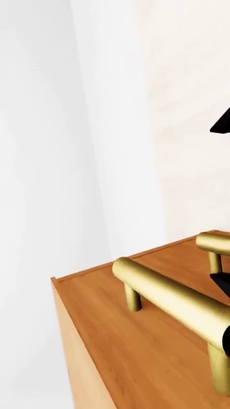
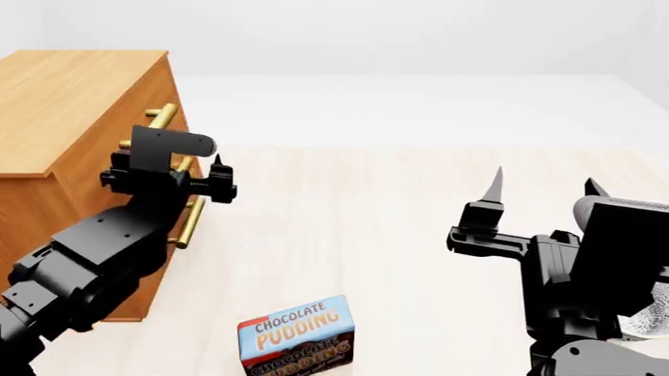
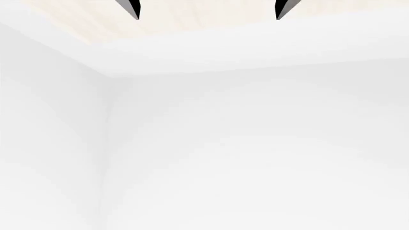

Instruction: Put the butter at the back in the top drawer of the cabinet and close it.

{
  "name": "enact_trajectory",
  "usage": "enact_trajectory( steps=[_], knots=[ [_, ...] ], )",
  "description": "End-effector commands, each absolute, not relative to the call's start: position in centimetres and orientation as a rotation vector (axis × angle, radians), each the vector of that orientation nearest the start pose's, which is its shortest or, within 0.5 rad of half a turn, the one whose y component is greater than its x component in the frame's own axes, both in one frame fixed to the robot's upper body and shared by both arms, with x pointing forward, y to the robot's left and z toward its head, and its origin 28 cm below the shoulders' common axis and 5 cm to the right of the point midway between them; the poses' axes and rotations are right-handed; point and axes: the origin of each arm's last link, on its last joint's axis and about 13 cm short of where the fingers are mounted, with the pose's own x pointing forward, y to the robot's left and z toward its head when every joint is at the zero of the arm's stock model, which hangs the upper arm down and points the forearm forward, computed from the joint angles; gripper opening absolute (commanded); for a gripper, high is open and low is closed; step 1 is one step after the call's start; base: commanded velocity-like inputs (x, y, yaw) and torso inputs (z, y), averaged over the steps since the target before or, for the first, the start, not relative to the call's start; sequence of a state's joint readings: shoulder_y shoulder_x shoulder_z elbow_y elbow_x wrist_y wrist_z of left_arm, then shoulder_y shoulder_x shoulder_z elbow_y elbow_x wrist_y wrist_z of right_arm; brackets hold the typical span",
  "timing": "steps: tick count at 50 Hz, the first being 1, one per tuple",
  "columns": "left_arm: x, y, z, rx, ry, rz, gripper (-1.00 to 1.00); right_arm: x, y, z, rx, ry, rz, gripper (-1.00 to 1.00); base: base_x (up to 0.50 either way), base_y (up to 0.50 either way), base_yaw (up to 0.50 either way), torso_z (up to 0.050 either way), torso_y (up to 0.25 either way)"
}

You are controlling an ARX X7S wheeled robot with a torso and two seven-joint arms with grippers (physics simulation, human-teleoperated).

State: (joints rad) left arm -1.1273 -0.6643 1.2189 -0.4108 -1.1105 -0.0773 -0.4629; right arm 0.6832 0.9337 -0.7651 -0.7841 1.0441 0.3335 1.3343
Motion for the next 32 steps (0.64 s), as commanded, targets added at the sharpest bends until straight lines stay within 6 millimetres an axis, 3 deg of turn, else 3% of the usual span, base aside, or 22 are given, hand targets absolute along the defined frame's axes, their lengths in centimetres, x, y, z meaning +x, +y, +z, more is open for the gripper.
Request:
enact_trajectory(
  steps=[1,18,32],
  knots=[
    [32.4,28.5,16.2,0.197,0.049,0.036,1.00,18.9,-10.3,19.8,-0.040,-0.176,-0.238,1.00,0.00,0.00,0.00,0.000,0.000],
    [22.5,27.3,17.8,0.234,-0.139,-0.062,1.00,18.2,-10.0,20.0,-0.033,-0.187,-0.216,1.00,0.00,0.00,0.00,0.000,0.000],
    [16.9,26.6,17.8,0.225,-0.241,-0.085,1.00,17.1,-9.8,19.7,-0.035,-0.192,-0.194,1.00,0.00,0.00,0.00,0.000,0.000]
  ],
)
